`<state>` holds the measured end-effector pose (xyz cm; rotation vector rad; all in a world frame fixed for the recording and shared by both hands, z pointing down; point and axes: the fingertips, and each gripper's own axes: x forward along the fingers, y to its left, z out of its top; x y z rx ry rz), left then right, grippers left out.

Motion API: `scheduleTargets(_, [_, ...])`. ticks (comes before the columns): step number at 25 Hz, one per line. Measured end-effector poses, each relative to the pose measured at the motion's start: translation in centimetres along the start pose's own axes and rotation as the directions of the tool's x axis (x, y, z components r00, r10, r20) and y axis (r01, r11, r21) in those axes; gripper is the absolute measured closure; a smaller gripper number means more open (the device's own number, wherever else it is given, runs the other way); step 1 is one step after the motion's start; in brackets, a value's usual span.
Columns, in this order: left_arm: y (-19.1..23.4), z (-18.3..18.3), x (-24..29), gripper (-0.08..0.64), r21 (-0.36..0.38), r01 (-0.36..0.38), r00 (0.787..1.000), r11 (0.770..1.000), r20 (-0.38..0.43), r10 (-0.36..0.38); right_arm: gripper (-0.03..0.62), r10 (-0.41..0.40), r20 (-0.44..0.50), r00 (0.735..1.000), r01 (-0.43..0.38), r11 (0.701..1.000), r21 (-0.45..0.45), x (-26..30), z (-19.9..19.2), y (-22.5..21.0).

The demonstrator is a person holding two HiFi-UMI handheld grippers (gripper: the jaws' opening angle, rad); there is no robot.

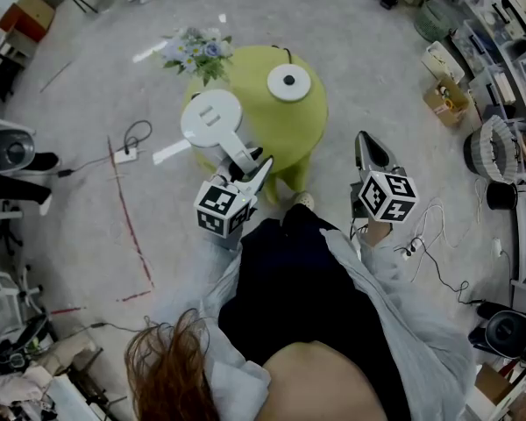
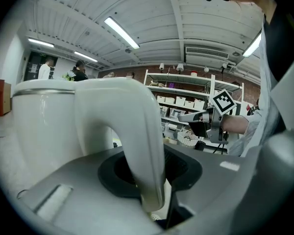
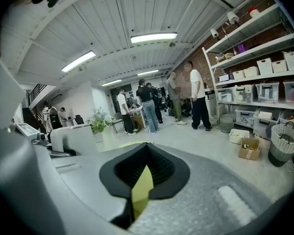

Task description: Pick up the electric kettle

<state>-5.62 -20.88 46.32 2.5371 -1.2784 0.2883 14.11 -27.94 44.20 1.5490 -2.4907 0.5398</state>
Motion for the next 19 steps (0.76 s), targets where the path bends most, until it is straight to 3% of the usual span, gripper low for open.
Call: scheduleTargets(19, [-0.91, 0.19, -0.36, 0.433, 0.017, 0.006, 1.000, 1.000, -0.008, -0.006, 0.591, 0.013, -0.004, 1.000, -0.013, 1.000, -0.002, -0.95, -0.39, 0.51])
